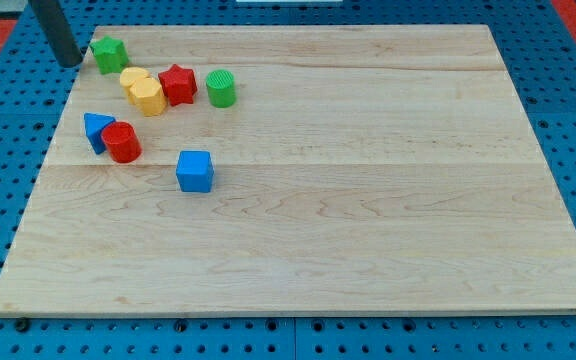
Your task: Slide the green star diagonal to the red star
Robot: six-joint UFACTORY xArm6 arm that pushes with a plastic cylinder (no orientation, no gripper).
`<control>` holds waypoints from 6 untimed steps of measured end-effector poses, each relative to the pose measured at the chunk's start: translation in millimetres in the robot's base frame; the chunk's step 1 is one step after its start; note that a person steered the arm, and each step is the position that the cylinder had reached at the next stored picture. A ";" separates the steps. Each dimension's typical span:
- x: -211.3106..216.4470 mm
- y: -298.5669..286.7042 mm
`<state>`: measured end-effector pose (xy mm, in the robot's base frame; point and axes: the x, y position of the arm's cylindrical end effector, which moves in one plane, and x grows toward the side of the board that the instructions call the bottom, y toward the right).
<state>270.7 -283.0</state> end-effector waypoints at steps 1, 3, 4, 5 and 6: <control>-14.6 47.3; -22.0 66.6; -21.4 66.6; -2.2 67.0; 29.2 77.3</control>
